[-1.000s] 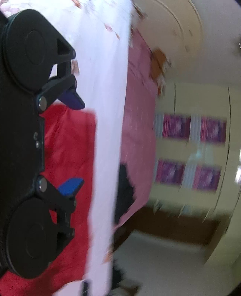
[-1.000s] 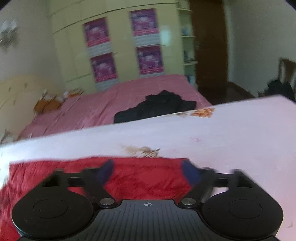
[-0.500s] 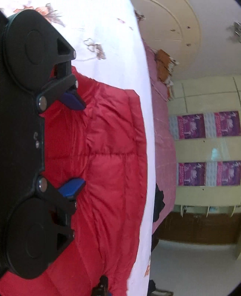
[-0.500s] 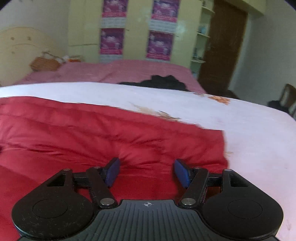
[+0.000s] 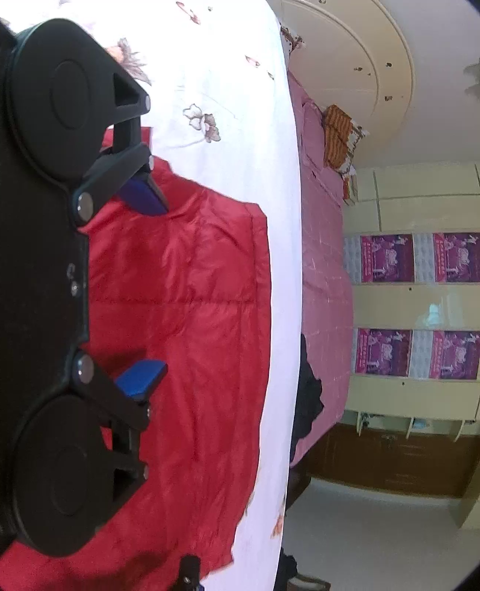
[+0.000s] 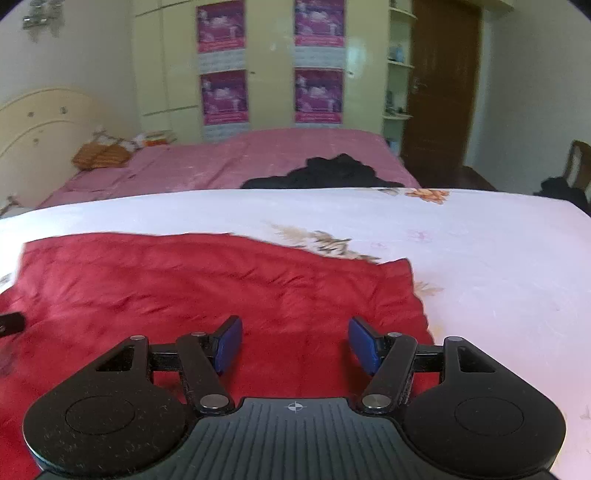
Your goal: Fold large clothes
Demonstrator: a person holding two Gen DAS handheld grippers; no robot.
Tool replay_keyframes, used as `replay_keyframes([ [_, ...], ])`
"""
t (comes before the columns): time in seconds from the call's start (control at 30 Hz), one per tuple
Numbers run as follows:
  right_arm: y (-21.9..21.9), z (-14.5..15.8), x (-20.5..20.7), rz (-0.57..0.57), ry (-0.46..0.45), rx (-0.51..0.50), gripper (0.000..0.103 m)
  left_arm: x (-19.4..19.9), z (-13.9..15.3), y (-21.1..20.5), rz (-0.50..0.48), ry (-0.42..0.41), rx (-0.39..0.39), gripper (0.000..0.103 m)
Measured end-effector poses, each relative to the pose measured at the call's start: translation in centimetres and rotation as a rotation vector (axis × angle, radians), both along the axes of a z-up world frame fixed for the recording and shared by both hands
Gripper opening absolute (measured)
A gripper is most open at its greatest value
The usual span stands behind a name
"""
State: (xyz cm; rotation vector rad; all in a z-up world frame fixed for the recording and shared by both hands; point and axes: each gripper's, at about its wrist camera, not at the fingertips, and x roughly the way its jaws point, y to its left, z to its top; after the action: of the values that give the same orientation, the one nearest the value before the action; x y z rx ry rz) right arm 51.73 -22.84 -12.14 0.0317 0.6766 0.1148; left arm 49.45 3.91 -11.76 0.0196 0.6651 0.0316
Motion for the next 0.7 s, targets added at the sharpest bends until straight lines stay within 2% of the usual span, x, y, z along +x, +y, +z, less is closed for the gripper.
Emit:
replay_keyframes([
  [0.13, 1.4, 0.5, -3.8, 0.024, -0.02, 0.001, 0.064, -2.9, 0.4, -0.7, -0.012, 0.005, -0.028, 0.086],
  [0.2, 2.4, 0.2, -5.4, 0.03, -0.031, -0.012, 0.064, -4.4, 0.0, -1.3, 0.0, -0.012, -0.017, 0.086],
  [0.33, 4.4, -1.8, -7.1, 0.054, -0.016, -0.088, 0.064, -5.8, -2.5, -2.0, 0.017, -0.013, 0.074, 0.087],
  [0.4, 3.8, -3.1, -6.9, 0.017, -0.008, -0.134, 0.064, -5.9, -3.4, -1.3, 0.043, -0.012, 0.106, 0.087],
  [0.47, 2.1, -4.1, -6.6, -0.032, 0.008, -0.156, 0.064, -5.7, -3.9, -0.2, 0.066, 0.006, 0.097, 0.087],
  [0.6, -0.7, -4.9, -6.5, -0.077, 0.035, -0.136, 0.064, -5.9, -4.1, 0.8, 0.075, 0.028, 0.085, 0.088],
  [0.7, -0.7, -5.7, -6.6, -0.083, 0.032, -0.131, 0.064, -6.0, -4.4, 0.8, 0.083, 0.035, 0.076, 0.088],
])
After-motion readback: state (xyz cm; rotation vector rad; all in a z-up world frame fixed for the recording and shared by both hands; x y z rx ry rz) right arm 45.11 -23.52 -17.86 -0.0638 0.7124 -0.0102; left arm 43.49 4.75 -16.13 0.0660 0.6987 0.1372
